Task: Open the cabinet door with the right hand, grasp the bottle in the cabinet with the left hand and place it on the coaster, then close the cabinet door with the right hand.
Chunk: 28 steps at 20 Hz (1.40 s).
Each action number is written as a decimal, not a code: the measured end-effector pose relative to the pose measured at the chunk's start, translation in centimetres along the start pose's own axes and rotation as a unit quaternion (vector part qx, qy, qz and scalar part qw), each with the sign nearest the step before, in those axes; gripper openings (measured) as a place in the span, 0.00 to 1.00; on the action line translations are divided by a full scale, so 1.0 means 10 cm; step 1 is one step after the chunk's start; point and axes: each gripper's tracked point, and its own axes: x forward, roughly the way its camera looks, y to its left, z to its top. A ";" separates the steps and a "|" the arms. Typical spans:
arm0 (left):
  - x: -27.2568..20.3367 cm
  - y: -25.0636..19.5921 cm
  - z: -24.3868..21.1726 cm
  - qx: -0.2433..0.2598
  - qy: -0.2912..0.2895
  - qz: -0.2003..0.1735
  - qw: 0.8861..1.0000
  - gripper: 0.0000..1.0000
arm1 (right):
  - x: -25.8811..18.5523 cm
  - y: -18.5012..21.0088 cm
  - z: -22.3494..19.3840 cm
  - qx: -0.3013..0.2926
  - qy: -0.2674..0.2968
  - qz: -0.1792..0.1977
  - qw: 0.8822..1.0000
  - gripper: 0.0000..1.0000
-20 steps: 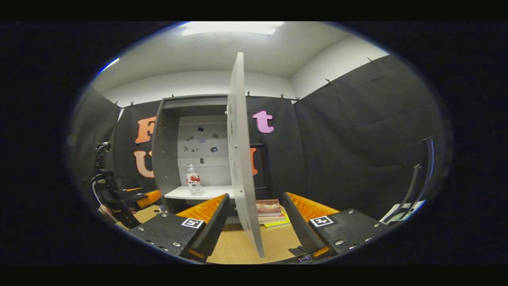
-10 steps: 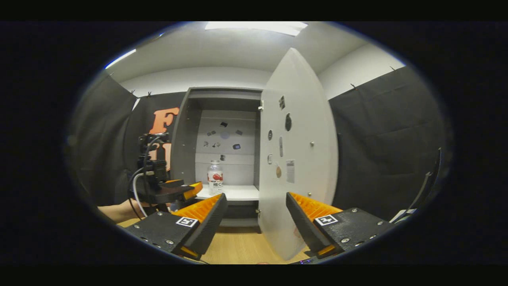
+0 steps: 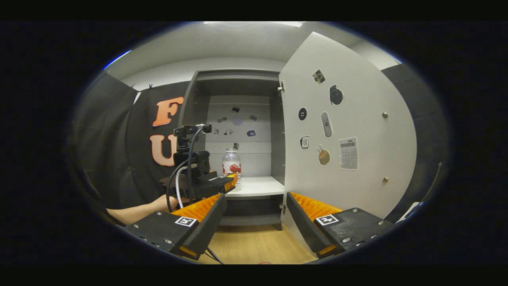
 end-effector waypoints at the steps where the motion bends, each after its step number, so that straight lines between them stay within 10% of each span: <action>1: 0.06 0.01 -0.01 0.000 0.001 -0.002 1.000 0.95 | 0.04 0.00 -0.02 0.005 0.002 -0.003 1.000 0.93; 15: 0.32 -0.01 -0.05 -0.001 -0.015 -0.020 1.000 0.84 | 0.10 -0.12 -0.17 0.000 0.031 -0.023 0.999 0.93; 28: -0.56 -0.06 0.12 0.023 -0.033 0.019 0.999 0.81 | -0.29 -0.10 -0.09 -0.008 0.012 0.034 0.999 0.93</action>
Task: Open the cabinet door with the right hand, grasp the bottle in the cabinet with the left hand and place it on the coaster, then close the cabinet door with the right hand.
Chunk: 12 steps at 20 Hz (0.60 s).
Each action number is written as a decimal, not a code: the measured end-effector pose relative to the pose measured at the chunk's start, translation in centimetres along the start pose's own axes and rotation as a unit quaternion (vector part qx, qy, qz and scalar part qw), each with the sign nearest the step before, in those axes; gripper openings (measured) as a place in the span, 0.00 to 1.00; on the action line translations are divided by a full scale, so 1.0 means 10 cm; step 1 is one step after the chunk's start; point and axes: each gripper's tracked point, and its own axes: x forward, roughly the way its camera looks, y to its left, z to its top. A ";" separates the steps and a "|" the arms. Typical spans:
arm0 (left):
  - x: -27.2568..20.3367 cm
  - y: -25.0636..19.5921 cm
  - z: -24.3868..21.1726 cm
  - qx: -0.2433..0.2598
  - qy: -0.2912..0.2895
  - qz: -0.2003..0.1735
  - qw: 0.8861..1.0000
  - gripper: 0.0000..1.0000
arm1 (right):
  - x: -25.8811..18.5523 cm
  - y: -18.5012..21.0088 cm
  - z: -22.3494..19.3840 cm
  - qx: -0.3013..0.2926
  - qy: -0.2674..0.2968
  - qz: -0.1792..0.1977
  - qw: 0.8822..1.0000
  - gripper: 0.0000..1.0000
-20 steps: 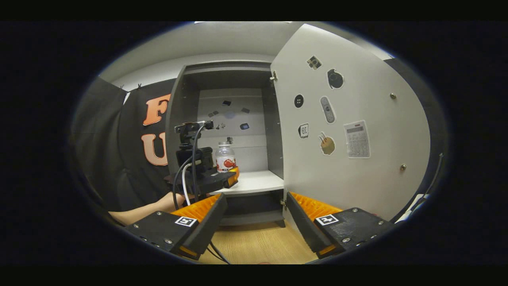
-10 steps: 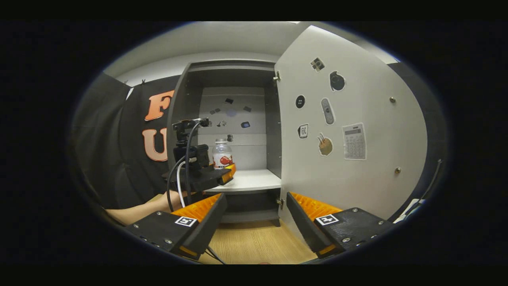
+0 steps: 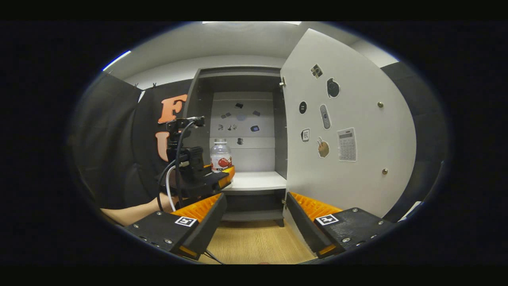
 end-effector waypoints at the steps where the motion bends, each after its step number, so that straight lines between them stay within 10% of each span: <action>1: -0.09 0.00 0.00 -0.001 0.002 0.005 1.000 0.81 | -0.05 0.01 0.02 0.000 -0.003 0.007 1.000 0.93; 12: -1.25 0.15 -0.22 0.011 0.010 0.094 0.995 0.82 | -0.46 0.12 0.02 -0.043 -0.027 0.105 0.993 0.93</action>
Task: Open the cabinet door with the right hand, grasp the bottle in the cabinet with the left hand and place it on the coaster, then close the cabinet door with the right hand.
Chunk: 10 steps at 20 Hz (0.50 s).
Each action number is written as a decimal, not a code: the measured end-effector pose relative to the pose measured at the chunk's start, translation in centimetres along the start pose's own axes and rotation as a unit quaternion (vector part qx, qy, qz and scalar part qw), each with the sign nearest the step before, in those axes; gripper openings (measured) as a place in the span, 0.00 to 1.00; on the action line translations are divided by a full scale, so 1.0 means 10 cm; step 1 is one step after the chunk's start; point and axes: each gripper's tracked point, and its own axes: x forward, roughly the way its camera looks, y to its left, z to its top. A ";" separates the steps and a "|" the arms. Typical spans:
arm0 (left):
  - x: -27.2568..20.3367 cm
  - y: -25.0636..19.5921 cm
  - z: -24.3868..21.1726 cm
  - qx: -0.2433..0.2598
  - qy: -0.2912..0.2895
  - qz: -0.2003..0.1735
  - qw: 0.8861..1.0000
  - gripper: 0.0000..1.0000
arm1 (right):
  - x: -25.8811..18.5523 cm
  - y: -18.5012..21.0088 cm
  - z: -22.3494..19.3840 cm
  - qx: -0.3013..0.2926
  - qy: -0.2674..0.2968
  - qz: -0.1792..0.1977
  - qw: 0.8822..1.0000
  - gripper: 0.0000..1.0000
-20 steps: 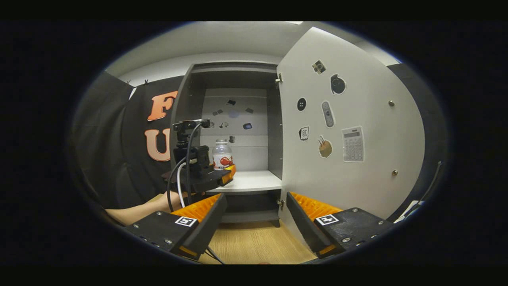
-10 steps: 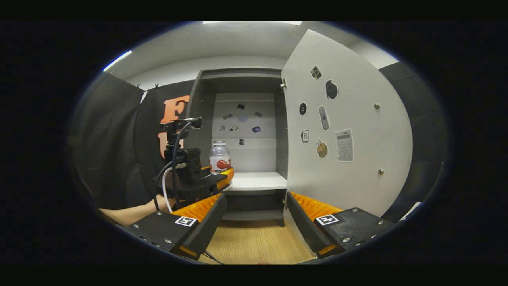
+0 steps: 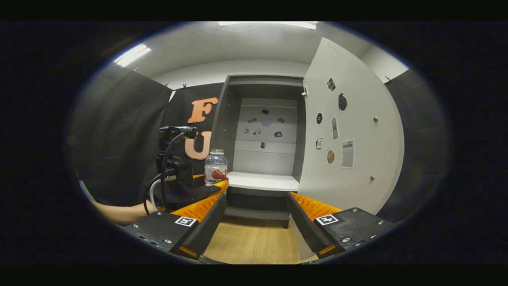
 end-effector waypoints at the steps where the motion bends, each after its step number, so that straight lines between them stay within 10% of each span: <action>1: -0.09 0.03 -0.03 -0.003 0.001 0.004 1.000 0.82 | 0.00 -0.01 0.00 0.003 -0.002 -0.001 1.000 0.89; 10: -0.66 0.33 -0.48 0.000 0.002 -0.003 1.000 0.81 | 0.17 0.26 -0.04 0.011 -0.006 -0.017 1.000 0.93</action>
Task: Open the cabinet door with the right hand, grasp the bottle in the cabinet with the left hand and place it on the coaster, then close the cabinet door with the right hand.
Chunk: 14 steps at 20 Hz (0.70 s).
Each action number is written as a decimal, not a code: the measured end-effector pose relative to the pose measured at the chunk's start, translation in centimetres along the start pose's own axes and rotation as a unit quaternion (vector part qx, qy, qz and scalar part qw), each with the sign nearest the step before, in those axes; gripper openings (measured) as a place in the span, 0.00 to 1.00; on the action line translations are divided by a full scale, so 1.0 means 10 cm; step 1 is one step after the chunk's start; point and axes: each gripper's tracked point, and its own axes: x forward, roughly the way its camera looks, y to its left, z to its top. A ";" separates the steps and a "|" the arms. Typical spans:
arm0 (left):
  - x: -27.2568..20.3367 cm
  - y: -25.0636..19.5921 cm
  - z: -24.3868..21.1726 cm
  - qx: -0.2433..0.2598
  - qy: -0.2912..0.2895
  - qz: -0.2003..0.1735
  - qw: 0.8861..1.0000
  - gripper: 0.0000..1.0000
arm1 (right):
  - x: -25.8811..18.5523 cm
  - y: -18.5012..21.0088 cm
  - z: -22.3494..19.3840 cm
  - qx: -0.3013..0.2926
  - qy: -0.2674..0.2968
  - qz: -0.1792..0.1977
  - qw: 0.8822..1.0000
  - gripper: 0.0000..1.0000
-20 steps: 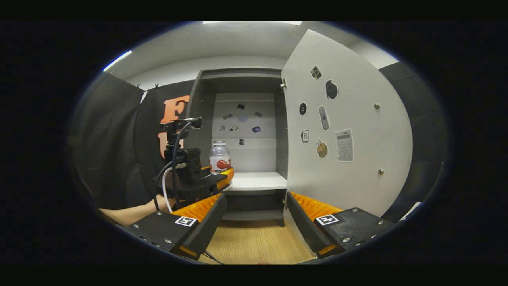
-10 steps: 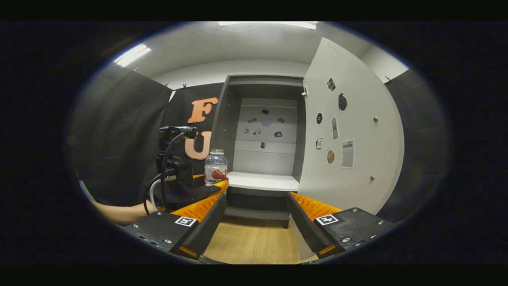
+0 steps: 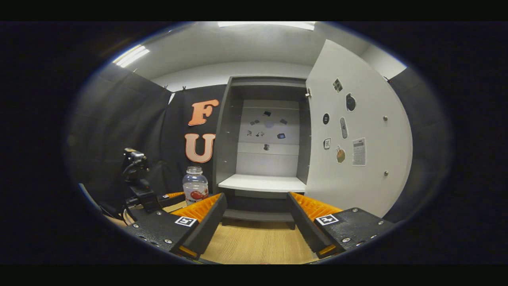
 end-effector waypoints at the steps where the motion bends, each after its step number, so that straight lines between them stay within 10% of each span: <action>1: -0.05 0.03 -0.07 0.000 0.002 -0.002 1.000 0.81 | 0.04 0.04 -0.02 0.004 0.001 -0.001 1.000 0.93; 14: -0.59 0.42 -1.30 0.007 0.050 -0.003 0.999 0.82 | 0.38 0.24 -0.32 0.002 0.032 -0.037 0.999 0.93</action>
